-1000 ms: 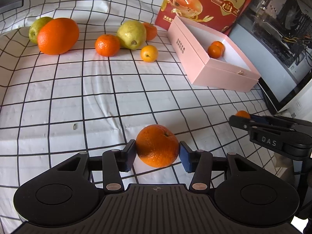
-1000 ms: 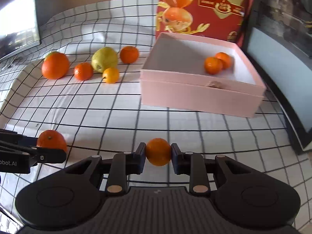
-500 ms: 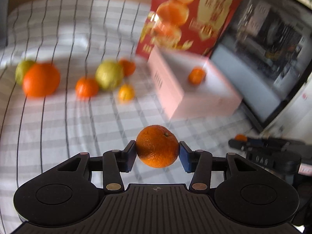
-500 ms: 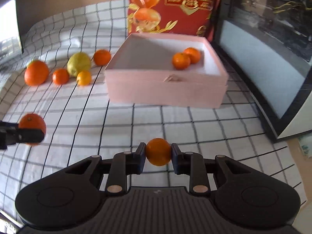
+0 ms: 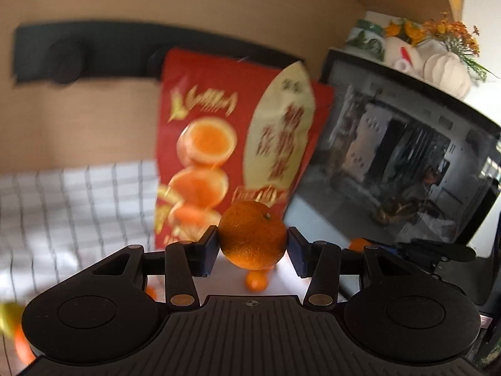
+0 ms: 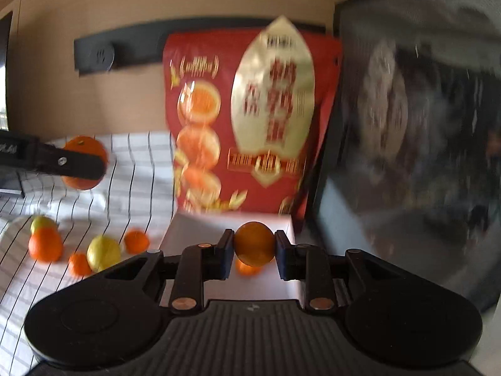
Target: Organize fruits
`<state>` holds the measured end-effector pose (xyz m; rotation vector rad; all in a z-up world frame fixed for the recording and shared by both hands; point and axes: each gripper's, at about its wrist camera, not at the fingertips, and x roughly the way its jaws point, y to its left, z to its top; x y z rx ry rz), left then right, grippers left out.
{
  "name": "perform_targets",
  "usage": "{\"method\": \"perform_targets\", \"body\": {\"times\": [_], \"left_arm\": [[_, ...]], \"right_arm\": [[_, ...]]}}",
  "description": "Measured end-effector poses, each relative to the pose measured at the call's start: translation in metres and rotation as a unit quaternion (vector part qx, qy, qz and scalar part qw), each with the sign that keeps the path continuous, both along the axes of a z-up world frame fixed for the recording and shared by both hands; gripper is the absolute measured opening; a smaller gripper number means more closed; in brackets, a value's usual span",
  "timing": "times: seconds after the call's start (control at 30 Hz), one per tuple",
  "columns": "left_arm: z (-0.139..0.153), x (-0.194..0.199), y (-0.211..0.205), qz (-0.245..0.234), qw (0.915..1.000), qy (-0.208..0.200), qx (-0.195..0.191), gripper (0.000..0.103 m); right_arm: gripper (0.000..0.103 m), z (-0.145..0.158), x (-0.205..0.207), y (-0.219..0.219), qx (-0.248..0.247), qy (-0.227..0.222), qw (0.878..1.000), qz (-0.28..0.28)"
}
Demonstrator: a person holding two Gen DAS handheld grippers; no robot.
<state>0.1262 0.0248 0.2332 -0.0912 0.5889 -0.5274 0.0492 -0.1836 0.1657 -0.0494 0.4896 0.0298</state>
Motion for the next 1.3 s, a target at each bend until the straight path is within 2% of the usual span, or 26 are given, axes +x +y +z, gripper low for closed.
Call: {"method": "perform_targets", "body": {"times": [0.1, 0.23, 0.43, 0.57, 0.63, 0.67, 0.7, 0.77, 0.8, 1.1, 1.3], "left_arm": [[0.005, 0.019, -0.016, -0.009, 0.9999, 0.004, -0.005, 0.052], [-0.015, 0.040, -0.037, -0.009, 0.9998, 0.017, 0.007, 0.052], [-0.062, 0.074, -0.057, -0.015, 0.9973, 0.065, 0.031, 0.052], [-0.091, 0.092, -0.062, -0.001, 0.9936, 0.108, 0.033, 0.052], [-0.105, 0.094, -0.063, 0.004, 0.9926, 0.113, 0.043, 0.052], [-0.111, 0.094, -0.063, 0.004, 0.9922, 0.115, 0.048, 0.052], [-0.115, 0.094, -0.061, 0.005, 0.9919, 0.116, 0.051, 0.052], [-0.118, 0.091, -0.057, 0.011, 0.9925, 0.112, 0.047, 0.051], [-0.118, 0.088, -0.052, 0.013, 0.9936, 0.106, 0.039, 0.051], [-0.104, 0.054, -0.028, 0.032, 0.9959, 0.083, -0.018, 0.050], [-0.110, 0.009, 0.012, 0.056, 0.9936, 0.082, -0.054, 0.049]], "right_arm": [[0.027, 0.014, 0.020, -0.004, -0.010, -0.008, 1.000, 0.004], [0.027, 0.010, 0.045, -0.008, 0.004, 0.006, 1.000, 0.008], [0.027, -0.035, 0.072, -0.004, 0.012, 0.062, 0.998, 0.014], [0.027, -0.062, 0.083, 0.001, 0.008, 0.094, 0.995, 0.021], [0.028, -0.073, 0.087, 0.001, 0.018, 0.107, 0.994, 0.022], [0.031, -0.078, 0.089, 0.000, 0.028, 0.116, 0.993, 0.021], [0.041, -0.082, 0.091, -0.001, 0.036, 0.123, 0.992, 0.018], [0.052, -0.088, 0.091, -0.003, 0.043, 0.127, 0.991, 0.012], [0.055, -0.090, 0.090, -0.004, 0.042, 0.128, 0.991, 0.010], [0.057, -0.101, 0.087, -0.007, 0.045, 0.159, 0.986, -0.015], [0.058, -0.097, 0.078, 0.010, 0.022, 0.149, 0.988, -0.010]]}}
